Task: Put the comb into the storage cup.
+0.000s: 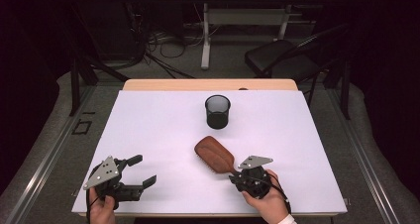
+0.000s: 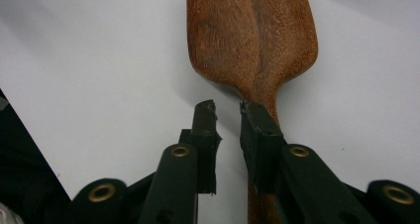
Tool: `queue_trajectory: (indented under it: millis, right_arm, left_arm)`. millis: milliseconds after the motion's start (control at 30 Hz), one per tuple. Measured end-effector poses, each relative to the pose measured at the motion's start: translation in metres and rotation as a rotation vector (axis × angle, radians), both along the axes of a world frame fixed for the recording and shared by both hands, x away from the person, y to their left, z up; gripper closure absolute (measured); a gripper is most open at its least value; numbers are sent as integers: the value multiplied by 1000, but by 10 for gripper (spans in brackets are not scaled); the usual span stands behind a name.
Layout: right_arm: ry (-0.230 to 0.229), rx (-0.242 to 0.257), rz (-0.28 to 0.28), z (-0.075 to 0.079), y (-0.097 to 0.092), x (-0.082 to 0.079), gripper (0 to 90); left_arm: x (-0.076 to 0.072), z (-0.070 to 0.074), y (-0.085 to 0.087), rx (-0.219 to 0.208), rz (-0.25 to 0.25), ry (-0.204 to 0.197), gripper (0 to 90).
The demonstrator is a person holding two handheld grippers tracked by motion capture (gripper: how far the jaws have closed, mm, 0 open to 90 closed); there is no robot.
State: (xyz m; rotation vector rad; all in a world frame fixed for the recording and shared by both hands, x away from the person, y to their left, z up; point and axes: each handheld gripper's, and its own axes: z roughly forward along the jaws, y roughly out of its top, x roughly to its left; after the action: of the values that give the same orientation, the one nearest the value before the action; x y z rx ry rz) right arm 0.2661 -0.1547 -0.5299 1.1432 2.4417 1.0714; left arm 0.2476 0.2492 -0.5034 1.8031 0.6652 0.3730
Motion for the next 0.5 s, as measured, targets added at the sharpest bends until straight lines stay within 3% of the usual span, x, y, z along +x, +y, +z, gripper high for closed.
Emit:
queue_trajectory:
  millis: [267, 300, 333, 400, 500]
  right_arm:
    - [-24, -9, 6, 3, 1, -1, 547]
    - [-56, -16, 5, 2, 1, 0, 495]
    - [-56, -16, 5, 2, 1, 0, 495]
    - [-88, -20, -14, 4, 0, 3, 378]
    - [-101, -22, -10, 6, -2, 6, 353]
  left_arm:
    - [0, 0, 0, -2, 1, 0, 160]
    - [0, 0, 0, -3, 2, 0, 160]
    - [0, 0, 0, -4, 4, 0, 160]
    - [-1, 0, 0, -3, 6, 0, 159]
    - [-2, 1, 1, -5, 13, -1, 160]
